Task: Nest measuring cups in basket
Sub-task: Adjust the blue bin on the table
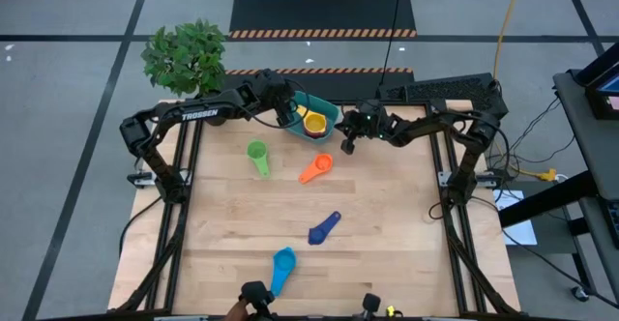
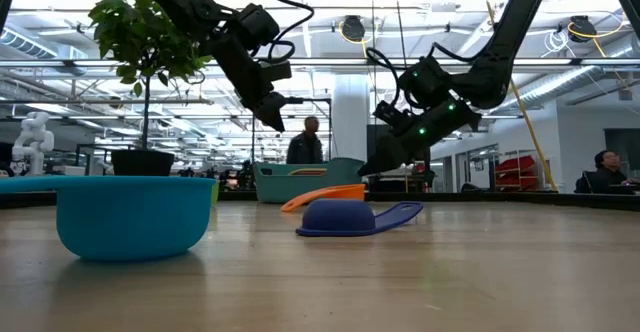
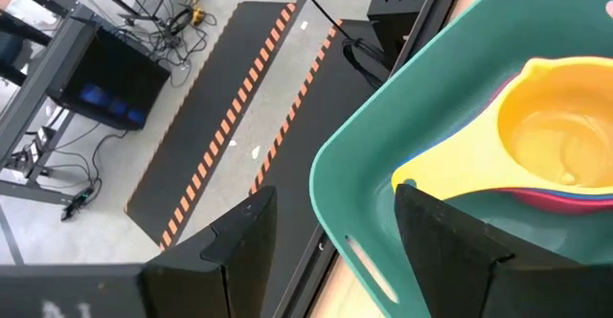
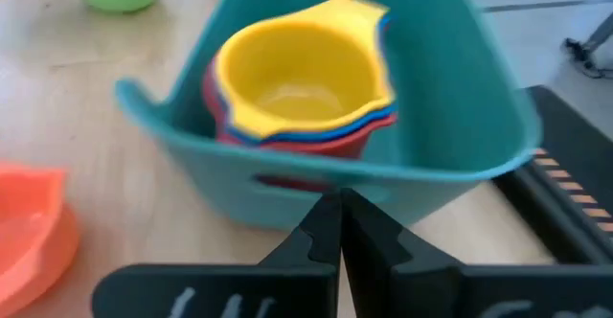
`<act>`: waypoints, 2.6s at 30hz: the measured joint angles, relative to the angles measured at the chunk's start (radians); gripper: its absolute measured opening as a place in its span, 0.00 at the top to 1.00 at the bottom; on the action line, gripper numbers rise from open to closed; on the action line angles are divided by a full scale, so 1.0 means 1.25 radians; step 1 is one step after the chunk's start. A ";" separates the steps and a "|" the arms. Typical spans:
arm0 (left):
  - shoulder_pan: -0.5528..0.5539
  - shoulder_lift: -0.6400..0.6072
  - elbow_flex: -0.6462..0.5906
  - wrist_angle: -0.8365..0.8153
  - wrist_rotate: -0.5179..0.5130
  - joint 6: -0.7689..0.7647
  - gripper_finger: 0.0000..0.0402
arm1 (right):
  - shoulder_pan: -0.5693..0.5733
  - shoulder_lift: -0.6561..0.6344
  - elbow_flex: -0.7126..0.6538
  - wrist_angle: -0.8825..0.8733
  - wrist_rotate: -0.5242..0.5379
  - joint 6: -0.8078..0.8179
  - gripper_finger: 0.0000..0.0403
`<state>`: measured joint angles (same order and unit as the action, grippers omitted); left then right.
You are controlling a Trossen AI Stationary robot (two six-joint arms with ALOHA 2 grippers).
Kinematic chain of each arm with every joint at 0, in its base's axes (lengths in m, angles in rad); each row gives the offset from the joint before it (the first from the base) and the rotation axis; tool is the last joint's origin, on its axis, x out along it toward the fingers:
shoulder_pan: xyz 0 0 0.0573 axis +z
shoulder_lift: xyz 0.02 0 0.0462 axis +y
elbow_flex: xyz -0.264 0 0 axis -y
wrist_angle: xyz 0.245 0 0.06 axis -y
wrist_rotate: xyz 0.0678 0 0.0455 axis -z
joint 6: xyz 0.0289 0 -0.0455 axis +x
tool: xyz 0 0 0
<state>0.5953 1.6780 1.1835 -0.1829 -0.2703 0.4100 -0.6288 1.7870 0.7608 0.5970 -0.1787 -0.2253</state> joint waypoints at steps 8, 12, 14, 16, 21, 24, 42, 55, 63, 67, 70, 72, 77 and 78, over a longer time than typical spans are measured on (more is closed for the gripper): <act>0.001 0.000 0.000 -0.045 0.000 -0.010 0.46 | -0.044 0.000 0.013 -0.003 -0.004 0.028 1.00; 0.009 0.000 0.000 -0.122 0.000 -0.034 0.46 | -0.042 0.000 0.013 -0.002 -0.006 0.042 1.00; 0.016 0.000 0.000 -0.153 0.000 -0.057 0.46 | -0.042 0.000 0.013 -0.005 -0.007 0.053 1.00; 0.021 0.000 0.000 -0.172 0.000 -0.079 0.46 | -0.041 -0.005 0.013 -0.013 -0.007 0.067 1.00; 0.027 0.000 0.000 -0.214 0.000 -0.104 0.46 | -0.022 -0.055 0.013 -0.117 -0.006 0.069 1.00; 0.027 0.000 0.000 -0.238 -0.007 -0.105 0.46 | -0.003 -0.101 0.013 -0.190 -0.006 0.075 1.00; 0.087 0.001 -0.069 -0.268 -0.097 -0.120 0.46 | 0.116 -0.183 0.013 -0.263 -0.004 0.066 1.00; 0.145 0.007 -0.142 -0.079 -0.042 -0.090 0.46 | 0.176 -0.183 0.012 -0.267 -0.002 0.087 1.00; 0.107 0.015 -0.142 -0.056 0.058 -0.064 0.46 | 0.205 -0.183 0.012 -0.270 -0.001 0.097 1.00; 0.087 0.015 -0.142 -0.050 0.126 -0.049 0.46 | 0.215 -0.183 0.012 -0.271 -0.001 0.102 1.00; 0.076 0.015 -0.142 -0.032 0.177 -0.043 0.46 | 0.223 -0.183 0.012 -0.271 0.005 0.108 1.00; 0.066 0.015 -0.142 -0.020 0.203 -0.043 0.46 | 0.232 -0.183 0.012 -0.276 0.025 0.111 1.00; 0.045 0.015 -0.142 -0.022 0.292 -0.045 0.46 | 0.257 -0.183 0.012 -0.302 0.066 0.120 1.00; 0.041 0.015 -0.142 -0.022 0.306 -0.044 0.46 | 0.261 -0.183 0.012 -0.306 0.071 0.127 1.00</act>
<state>0.6462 1.6966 1.0065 -0.2107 0.1124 0.3547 -0.3020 1.5578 0.7757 0.2139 -0.0895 -0.0667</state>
